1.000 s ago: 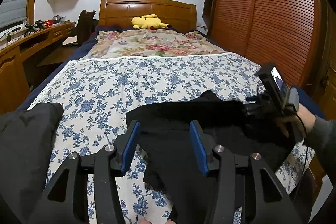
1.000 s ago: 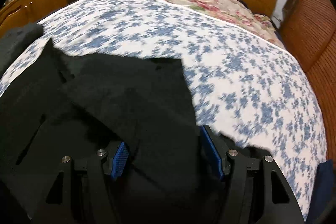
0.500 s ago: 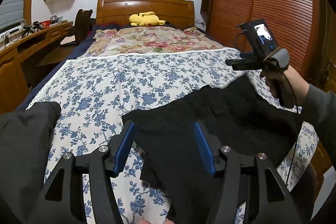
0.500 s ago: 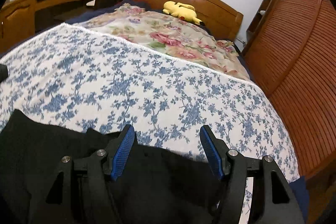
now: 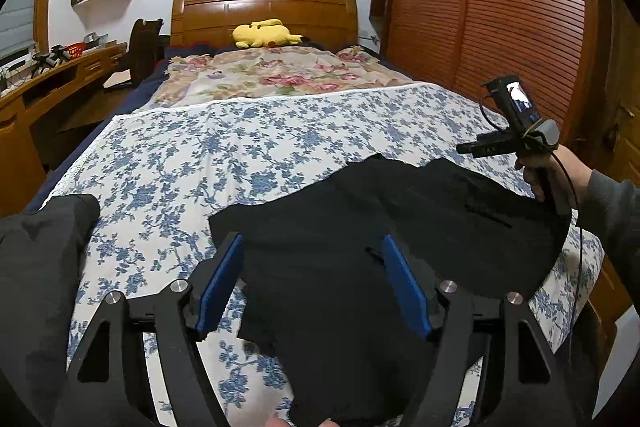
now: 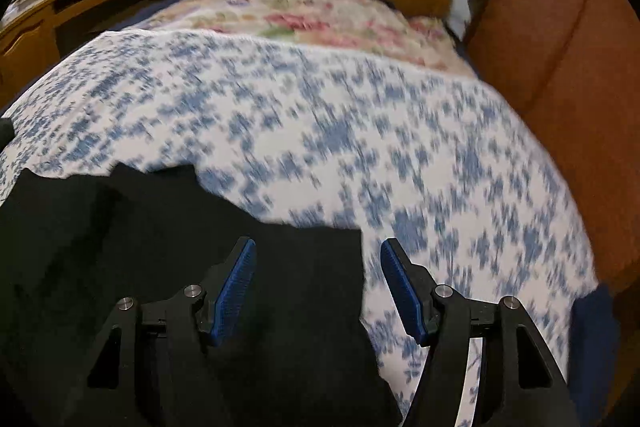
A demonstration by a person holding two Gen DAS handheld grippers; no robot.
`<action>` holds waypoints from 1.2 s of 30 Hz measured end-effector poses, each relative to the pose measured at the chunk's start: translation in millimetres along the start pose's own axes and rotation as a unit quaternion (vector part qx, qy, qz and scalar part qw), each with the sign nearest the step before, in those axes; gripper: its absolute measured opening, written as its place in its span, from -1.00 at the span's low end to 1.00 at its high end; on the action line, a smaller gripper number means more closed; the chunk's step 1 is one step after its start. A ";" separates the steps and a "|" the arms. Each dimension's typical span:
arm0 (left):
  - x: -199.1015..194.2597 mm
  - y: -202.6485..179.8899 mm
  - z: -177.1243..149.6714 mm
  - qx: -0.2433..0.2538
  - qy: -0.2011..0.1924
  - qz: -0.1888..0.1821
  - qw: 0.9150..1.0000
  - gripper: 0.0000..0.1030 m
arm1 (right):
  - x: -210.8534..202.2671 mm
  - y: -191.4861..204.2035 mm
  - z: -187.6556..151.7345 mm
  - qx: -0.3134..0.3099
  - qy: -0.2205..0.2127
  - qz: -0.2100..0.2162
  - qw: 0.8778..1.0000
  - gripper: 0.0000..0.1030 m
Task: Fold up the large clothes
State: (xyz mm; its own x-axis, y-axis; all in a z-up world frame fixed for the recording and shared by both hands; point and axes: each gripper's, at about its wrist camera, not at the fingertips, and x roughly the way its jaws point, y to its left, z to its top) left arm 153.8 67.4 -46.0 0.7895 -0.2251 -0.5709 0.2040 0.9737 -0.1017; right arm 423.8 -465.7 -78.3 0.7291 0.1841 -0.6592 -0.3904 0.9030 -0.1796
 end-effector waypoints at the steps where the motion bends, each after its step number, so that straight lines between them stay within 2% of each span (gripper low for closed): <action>1: 1.2 -3.2 -0.5 0.002 0.002 -0.002 1.000 0.41 | 6.9 -8.1 -3.6 0.011 0.010 0.003 1.000 0.29; 5: 6.6 -13.7 -2.2 0.009 0.007 -0.008 1.000 0.41 | 32.6 -34.4 -5.7 0.056 0.053 0.021 0.997 0.29; 8: 10.8 -20.9 -3.2 0.015 0.013 -0.012 1.000 0.41 | 49.3 -47.8 -9.2 0.085 0.075 0.060 0.992 0.28; 11: 13.7 -26.5 -4.0 0.017 0.016 -0.014 1.000 0.41 | 57.1 -50.5 -11.5 0.096 0.095 0.081 0.988 -0.06; 12: 14.0 -27.7 -4.4 0.016 0.015 -0.014 1.000 0.41 | 59.3 -49.8 -11.3 0.096 0.099 0.089 0.986 -0.32; 13: 13.4 -28.5 -4.8 0.013 0.013 -0.013 1.000 0.41 | 59.8 -49.5 -11.0 0.094 0.100 0.097 0.986 -0.66; 15: 13.3 -28.4 -4.8 0.008 0.010 -0.016 1.000 0.41 | 57.2 -45.9 -7.2 0.079 0.091 0.097 0.988 -0.90; 16: 13.6 -28.6 -4.6 0.006 0.012 -0.019 1.000 0.41 | 53.1 -44.3 -4.5 0.065 0.074 0.076 0.992 -0.95; 17: 14.9 -28.9 -4.7 0.006 0.014 -0.019 1.000 0.41 | 49.6 -46.8 -2.7 0.064 0.053 0.043 0.996 -0.95; 19: 16.4 -30.2 -5.5 0.009 0.015 -0.018 1.000 0.41 | 44.0 -53.5 2.4 0.088 0.035 0.010 0.995 -0.96; 24: 17.6 -33.0 -7.9 0.013 0.020 -0.019 1.000 0.41 | 39.0 -53.8 11.9 0.093 0.024 -0.007 0.995 -0.95; 26: 17.4 -35.3 -8.7 0.016 0.020 -0.021 0.999 0.41 | 33.0 -52.0 12.8 0.085 0.022 -0.013 0.996 -0.80; 29: 18.3 -38.8 -10.6 0.020 0.025 -0.023 0.999 0.41 | 6.6 -46.2 7.3 0.066 -0.001 -0.008 0.998 -0.27; 30: 18.1 -40.3 -11.3 0.022 0.025 -0.024 0.999 0.41 | -1.0 -42.7 1.7 0.062 -0.009 0.001 0.998 -0.03; 31: 17.7 -41.8 -12.2 0.023 0.025 -0.025 0.999 0.41 | -7.8 -37.1 -6.7 0.057 -0.013 0.010 0.998 0.09; 36: 16.4 -50.5 -16.5 0.032 0.030 -0.029 0.999 0.41 | -40.9 -10.7 -52.1 0.014 -0.024 0.060 0.998 0.12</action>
State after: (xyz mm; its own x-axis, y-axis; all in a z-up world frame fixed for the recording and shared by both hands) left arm 146.8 15.1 -63.7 0.7395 -0.2766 -0.6137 0.2859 0.9544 -0.0857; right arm 368.9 -503.1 -87.5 0.7037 0.3099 -0.6393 -0.4622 0.8831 -0.0807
